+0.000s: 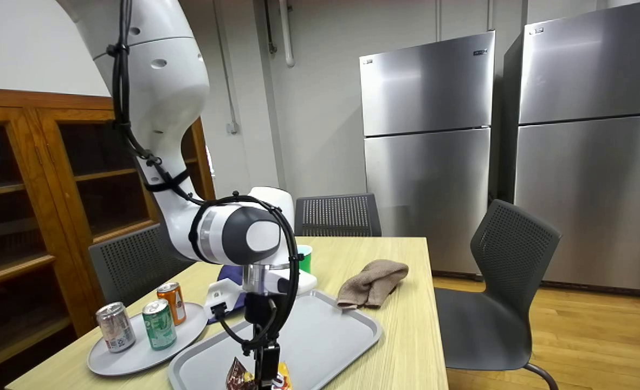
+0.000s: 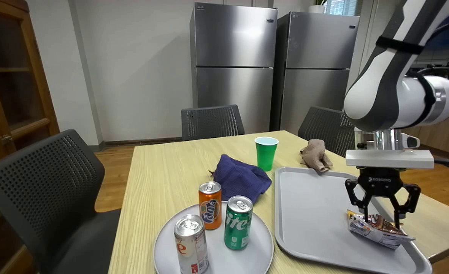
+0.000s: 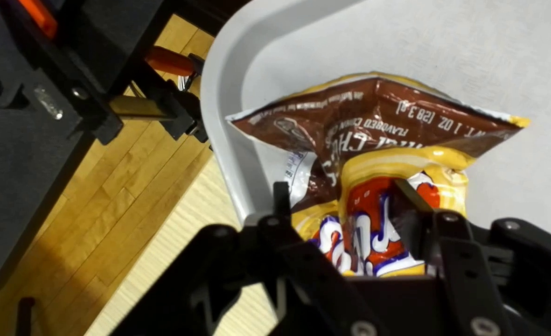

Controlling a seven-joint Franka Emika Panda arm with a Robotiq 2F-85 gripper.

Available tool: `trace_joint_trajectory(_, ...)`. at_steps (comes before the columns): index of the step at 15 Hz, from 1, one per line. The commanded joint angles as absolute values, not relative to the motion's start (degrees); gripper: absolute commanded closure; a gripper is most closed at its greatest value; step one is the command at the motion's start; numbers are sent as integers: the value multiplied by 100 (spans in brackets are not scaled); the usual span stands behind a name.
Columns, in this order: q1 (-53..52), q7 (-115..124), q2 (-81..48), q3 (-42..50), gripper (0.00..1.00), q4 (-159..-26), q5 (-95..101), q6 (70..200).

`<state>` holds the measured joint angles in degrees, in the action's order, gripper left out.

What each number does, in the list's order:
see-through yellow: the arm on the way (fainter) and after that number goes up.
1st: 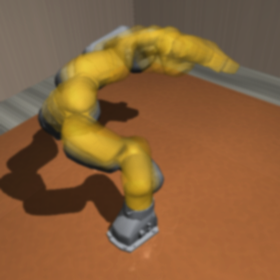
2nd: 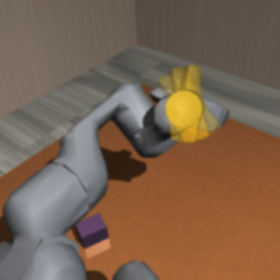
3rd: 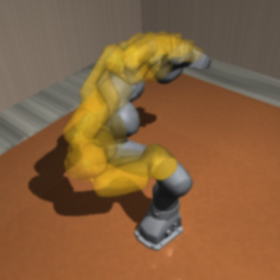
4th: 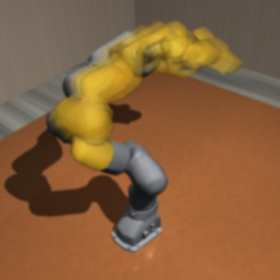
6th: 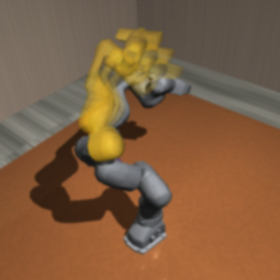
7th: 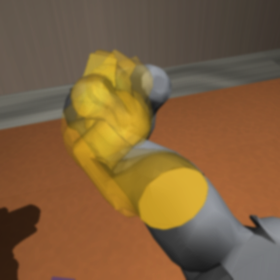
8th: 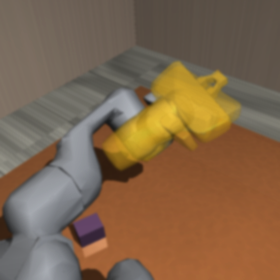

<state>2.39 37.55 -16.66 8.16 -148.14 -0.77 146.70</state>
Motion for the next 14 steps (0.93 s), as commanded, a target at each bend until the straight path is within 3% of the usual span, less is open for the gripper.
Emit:
trace_joint_trajectory(1, 191, 3598, -1744, 857, 73, -14676, -220, 14623)
trace_joint_trajectory(5, 191, 3585, -1750, 874, 100, -14641, -188, 14602)
trace_joint_trajectory(14, -27, 3752, -1406, 1124, 100, -14517, 391, 14519)
